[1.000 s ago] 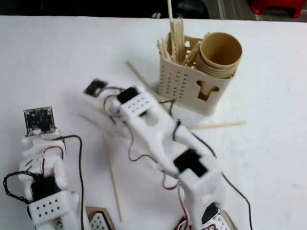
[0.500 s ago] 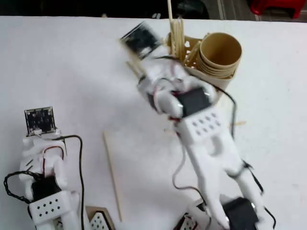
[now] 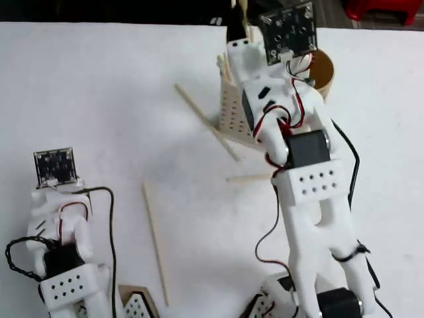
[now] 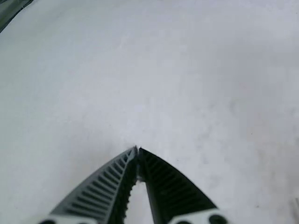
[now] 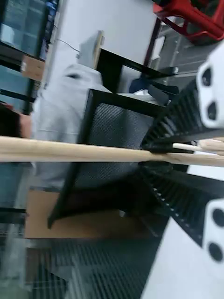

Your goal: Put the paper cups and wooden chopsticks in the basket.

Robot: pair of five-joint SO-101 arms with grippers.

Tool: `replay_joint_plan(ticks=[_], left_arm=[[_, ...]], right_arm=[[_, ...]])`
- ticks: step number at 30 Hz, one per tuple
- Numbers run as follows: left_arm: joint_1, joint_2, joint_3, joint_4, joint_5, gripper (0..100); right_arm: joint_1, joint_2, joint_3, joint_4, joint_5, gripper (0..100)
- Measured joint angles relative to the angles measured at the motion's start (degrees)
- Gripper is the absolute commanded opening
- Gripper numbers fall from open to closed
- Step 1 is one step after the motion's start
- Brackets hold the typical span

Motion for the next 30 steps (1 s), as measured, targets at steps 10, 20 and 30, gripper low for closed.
replay_joint_plan(ticks=[10, 20, 30], left_arm=[[0.0, 0.0, 0.0, 0.0, 0.0, 2], [0.0, 0.0, 0.0, 0.0, 0.0, 2], [0.0, 0.0, 0.0, 0.0, 0.0, 2]], right_arm=[[1.8, 2.5, 17.5, -18.3, 0.0, 2.5], [2.4, -1.1, 18.4, -7.6, 0.0, 13.4], [1.0, -19.8, 15.1, 28.1, 0.0, 7.1]])
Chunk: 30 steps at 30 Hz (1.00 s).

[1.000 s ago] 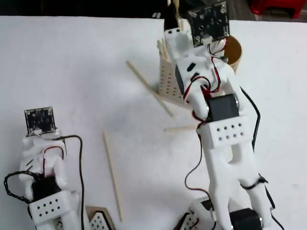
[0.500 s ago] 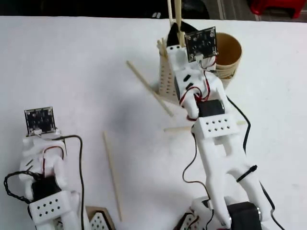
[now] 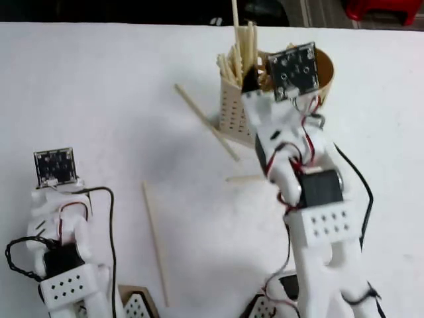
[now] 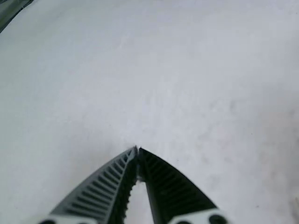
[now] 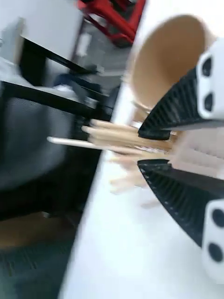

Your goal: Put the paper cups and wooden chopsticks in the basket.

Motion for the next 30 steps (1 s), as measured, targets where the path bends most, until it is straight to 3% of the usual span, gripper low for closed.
replay_joint_plan(ticks=[5, 9, 16, 25, 30], left_arm=[[0.0, 0.0, 0.0, 0.0, 0.0, 2], [0.0, 0.0, 0.0, 0.0, 0.0, 2], [0.0, 0.0, 0.0, 0.0, 0.0, 2], [0.0, 0.0, 0.0, 0.0, 0.0, 2], [0.0, 0.0, 0.0, 0.0, 0.0, 2]], right_arm=[[-4.7, -1.3, 0.0, 17.5, 3.1, 7.0], [-10.6, 1.0, 2.0, 24.3, 8.3, 7.4], [-12.0, 16.2, 2.5, 25.2, 13.1, 18.8], [-12.0, 35.7, -1.7, 25.2, 24.3, 19.0], [-10.7, 46.0, -9.5, 25.2, 26.1, 19.1]])
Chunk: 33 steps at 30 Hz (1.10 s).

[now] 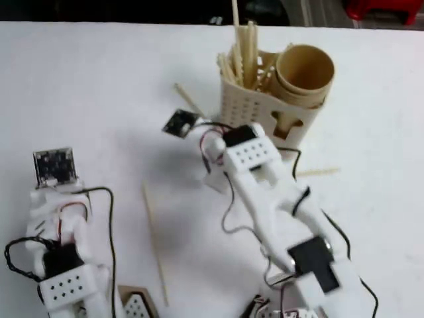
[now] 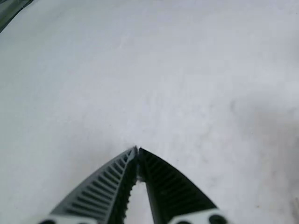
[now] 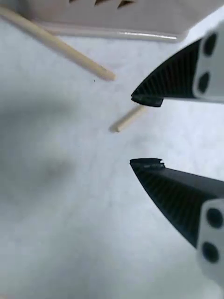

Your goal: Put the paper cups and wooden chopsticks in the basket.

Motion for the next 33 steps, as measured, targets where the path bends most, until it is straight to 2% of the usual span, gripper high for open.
replay_joint_plan(ticks=[6, 15, 21, 26, 33], left_arm=[[0.0, 0.0, 0.0, 0.0, 0.0, 2], [0.0, 0.0, 0.0, 0.0, 0.0, 2], [0.0, 0.0, 0.0, 0.0, 0.0, 2], [0.0, 0.0, 0.0, 0.0, 0.0, 2], [0.0, 0.0, 0.0, 0.0, 0.0, 2]], right_arm=[[4.2, 13.2, -10.7, 0.0, 0.0, 19.1], [5.5, 27.5, -21.6, 0.0, 0.0, 17.9], [6.7, 31.4, -26.4, 0.3, 0.0, 1.9], [7.0, 32.3, -27.4, -0.3, 0.1, 1.8], [6.3, 30.3, -25.8, 6.9, -0.1, 1.8]])
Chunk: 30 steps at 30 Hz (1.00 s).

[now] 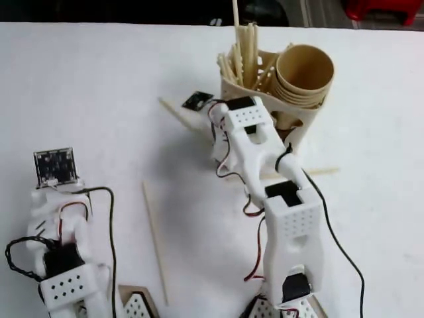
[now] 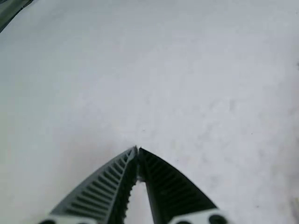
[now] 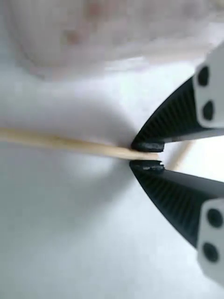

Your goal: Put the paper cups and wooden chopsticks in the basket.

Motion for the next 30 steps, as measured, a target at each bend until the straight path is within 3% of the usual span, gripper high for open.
replay_joint_plan(ticks=[6, 15, 21, 30], left_arm=[[0.0, 0.0, 0.0, 0.0, 0.0, 2], [0.0, 0.0, 0.0, 0.0, 0.0, 2], [0.0, 0.0, 0.0, 0.0, 0.0, 2], [0.0, 0.0, 0.0, 0.0, 0.0, 2]], right_arm=[[-2.6, -10.0, 10.8, 1.8, 0.8, 1.8], [-0.3, -28.0, 24.7, 2.0, 10.1, 1.8], [7.0, -29.2, 27.3, 1.9, 21.0, 1.8], [24.1, -29.5, 27.3, 4.3, 39.9, 1.8]])
